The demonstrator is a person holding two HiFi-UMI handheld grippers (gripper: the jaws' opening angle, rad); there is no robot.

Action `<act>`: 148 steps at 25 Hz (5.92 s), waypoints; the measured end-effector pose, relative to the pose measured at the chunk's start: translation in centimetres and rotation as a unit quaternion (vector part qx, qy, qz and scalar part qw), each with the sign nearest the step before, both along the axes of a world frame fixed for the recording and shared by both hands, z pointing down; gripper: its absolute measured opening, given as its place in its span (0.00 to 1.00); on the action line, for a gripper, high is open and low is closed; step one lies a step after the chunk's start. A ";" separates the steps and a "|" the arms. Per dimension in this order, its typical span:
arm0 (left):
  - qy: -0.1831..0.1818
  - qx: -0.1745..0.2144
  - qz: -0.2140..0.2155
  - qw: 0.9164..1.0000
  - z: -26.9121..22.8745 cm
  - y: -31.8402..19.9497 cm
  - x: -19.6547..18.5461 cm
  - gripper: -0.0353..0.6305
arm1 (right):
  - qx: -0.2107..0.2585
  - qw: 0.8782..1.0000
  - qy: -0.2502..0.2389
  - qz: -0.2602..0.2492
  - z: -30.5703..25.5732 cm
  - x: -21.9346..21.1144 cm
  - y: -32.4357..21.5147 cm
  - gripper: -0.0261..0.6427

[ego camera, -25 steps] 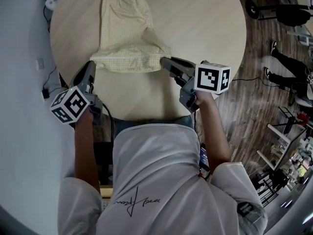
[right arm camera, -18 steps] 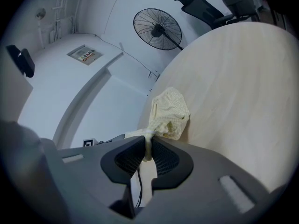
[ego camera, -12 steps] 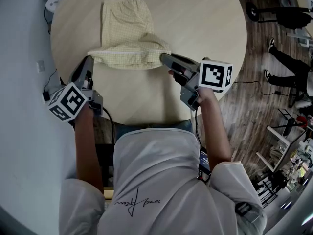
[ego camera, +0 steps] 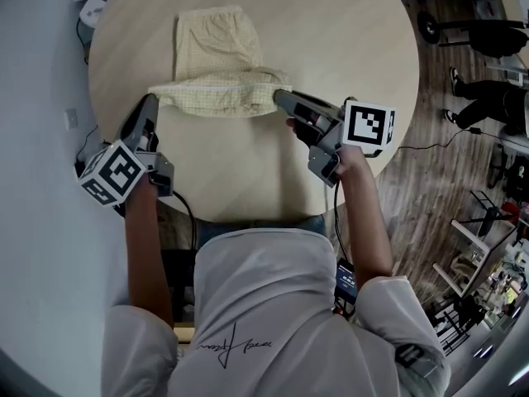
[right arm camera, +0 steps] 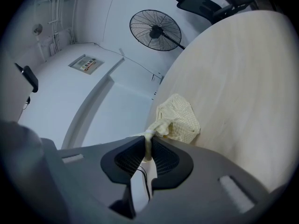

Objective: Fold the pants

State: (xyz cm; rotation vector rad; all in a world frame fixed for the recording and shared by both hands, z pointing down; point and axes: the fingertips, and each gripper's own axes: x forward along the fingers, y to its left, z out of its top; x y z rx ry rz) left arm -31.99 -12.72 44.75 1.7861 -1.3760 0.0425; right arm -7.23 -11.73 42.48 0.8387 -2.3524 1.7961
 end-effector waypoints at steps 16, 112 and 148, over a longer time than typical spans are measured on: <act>-0.010 0.011 0.027 1.000 -1.5 -1.2 0.7 0.17 | 0.016 1.000 0.010 -0.011 -0.6 -0.6 -1.3 0.10; 0.044 0.107 0.026 0.993 -6.3 -6.2 2.8 0.16 | 0.026 0.982 -0.064 0.175 -2.8 2.7 -7.1 0.03; -0.042 0.133 0.052 0.989 -9.7 8.8 2.4 0.13 | 0.239 0.944 0.193 0.123 -10.0 1.6 7.6 0.03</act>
